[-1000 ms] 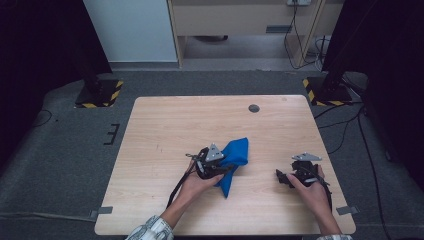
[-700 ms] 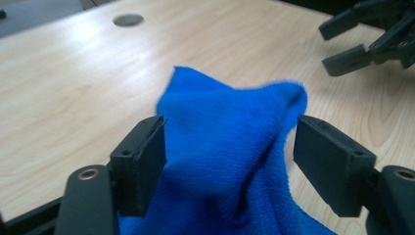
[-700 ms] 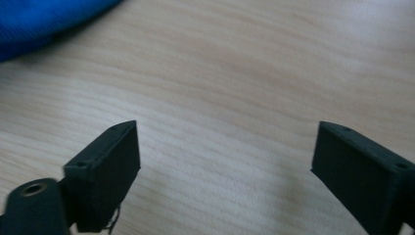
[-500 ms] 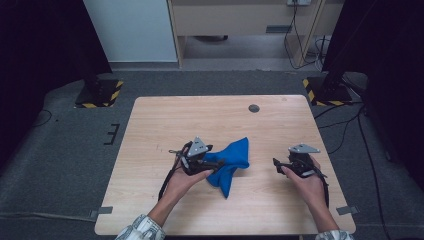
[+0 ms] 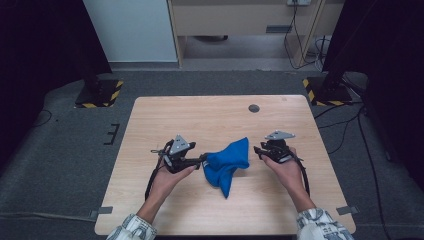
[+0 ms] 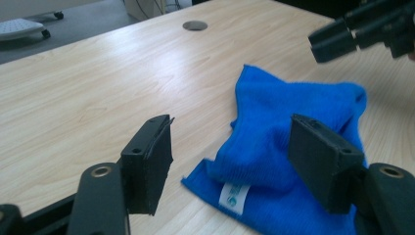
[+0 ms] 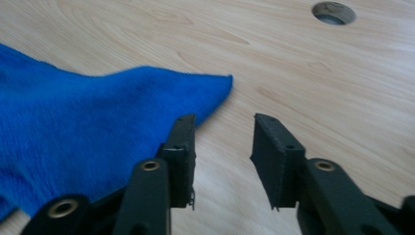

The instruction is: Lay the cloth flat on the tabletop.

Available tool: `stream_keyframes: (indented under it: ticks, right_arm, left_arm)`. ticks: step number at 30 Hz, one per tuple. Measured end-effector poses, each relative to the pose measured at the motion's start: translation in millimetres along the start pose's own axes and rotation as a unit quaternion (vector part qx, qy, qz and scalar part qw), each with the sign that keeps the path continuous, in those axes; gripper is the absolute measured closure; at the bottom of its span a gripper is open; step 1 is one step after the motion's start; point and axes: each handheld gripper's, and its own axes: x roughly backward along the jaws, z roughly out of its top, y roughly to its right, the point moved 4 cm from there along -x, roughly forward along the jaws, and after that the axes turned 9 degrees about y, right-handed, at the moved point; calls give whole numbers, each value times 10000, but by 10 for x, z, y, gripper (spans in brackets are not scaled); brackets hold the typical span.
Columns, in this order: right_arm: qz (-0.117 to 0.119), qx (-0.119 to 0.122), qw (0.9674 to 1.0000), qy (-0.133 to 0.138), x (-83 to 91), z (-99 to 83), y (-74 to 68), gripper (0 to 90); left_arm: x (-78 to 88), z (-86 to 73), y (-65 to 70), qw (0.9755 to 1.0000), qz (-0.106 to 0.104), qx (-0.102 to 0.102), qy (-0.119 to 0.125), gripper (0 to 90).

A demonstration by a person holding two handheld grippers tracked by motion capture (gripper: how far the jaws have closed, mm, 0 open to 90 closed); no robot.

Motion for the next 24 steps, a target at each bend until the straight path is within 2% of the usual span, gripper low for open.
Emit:
stream_keyframes:
  ticks: [3,8,9,14,21,24]
  right_arm:
    - [90,59,9999,-17,-101,78,-51,684]
    - [101,120,9998,-143,-270,136,-84,685]
    - [89,77,9997,-214,-378,149,-94,659]
    - [27,24,9994,-357,-564,184,-96,557]
    - [12,-72,9985,-547,-707,122,-71,472]
    - [33,-88,9982,-598,-736,100,-82,477]
  left_arm:
    - [16,-61,-25,9999,45,-80,-86,334]
    - [13,-104,-66,9999,112,-23,-113,335]
    - [18,-123,-89,9997,171,-69,-141,338]
    - [30,-155,-159,9995,261,6,-164,341]
    - [30,-180,-213,9992,333,28,-203,344]
    - [32,-182,-224,9992,357,48,-195,344]
